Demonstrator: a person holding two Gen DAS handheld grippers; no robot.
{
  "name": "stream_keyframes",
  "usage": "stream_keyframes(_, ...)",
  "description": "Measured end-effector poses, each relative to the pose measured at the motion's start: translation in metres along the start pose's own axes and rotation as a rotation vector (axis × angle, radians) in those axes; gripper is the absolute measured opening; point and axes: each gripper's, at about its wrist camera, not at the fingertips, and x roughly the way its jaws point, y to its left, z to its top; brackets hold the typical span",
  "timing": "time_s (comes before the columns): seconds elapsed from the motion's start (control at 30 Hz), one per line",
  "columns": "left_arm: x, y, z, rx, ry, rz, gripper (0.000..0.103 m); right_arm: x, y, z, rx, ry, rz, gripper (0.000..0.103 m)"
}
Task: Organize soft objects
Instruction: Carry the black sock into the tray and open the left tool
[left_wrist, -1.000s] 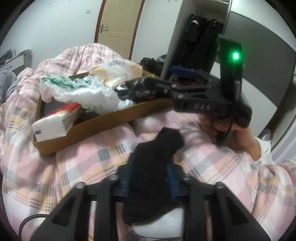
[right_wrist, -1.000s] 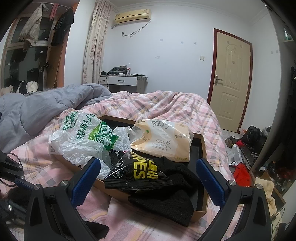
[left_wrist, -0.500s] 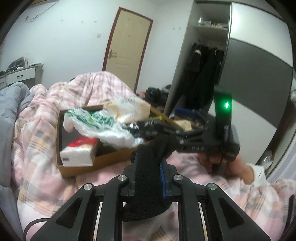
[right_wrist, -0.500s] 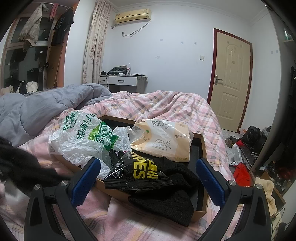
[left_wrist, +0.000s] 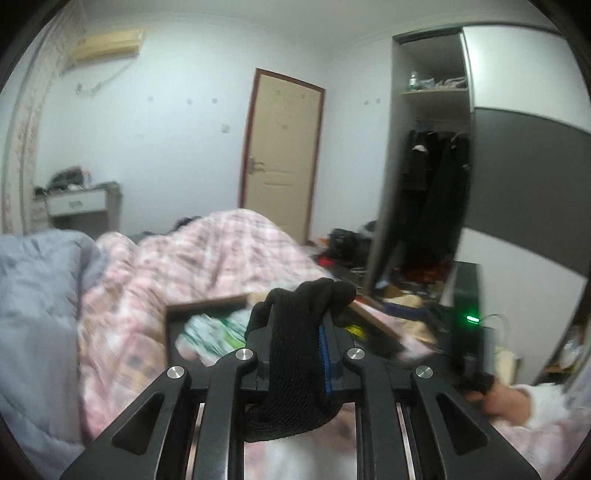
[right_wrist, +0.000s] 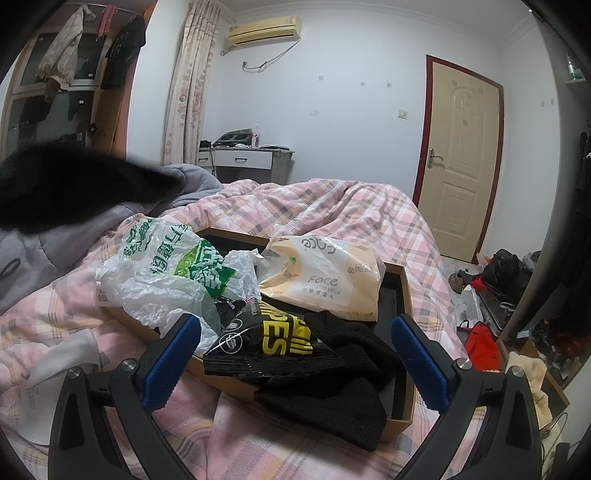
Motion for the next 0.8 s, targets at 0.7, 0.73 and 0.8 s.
stream_keyframes(0.7, 0.055, 0.04, -0.047, -0.093, 0.092, 0.196, 0.088, -0.001, 0.0, 0.001, -0.003, 0.001, -0.001, 0.102)
stream_keyframes(0.73, 0.049, 0.041, -0.047, -0.105, 0.06, 0.189, 0.088, -0.001, 0.0, 0.001, -0.003, 0.002, -0.001, 0.102)
stream_keyframes(0.8, 0.04, 0.043, -0.045, -0.119, 0.036, 0.198, 0.088, -0.001, 0.0, 0.001, -0.003, 0.002, -0.001, 0.102)
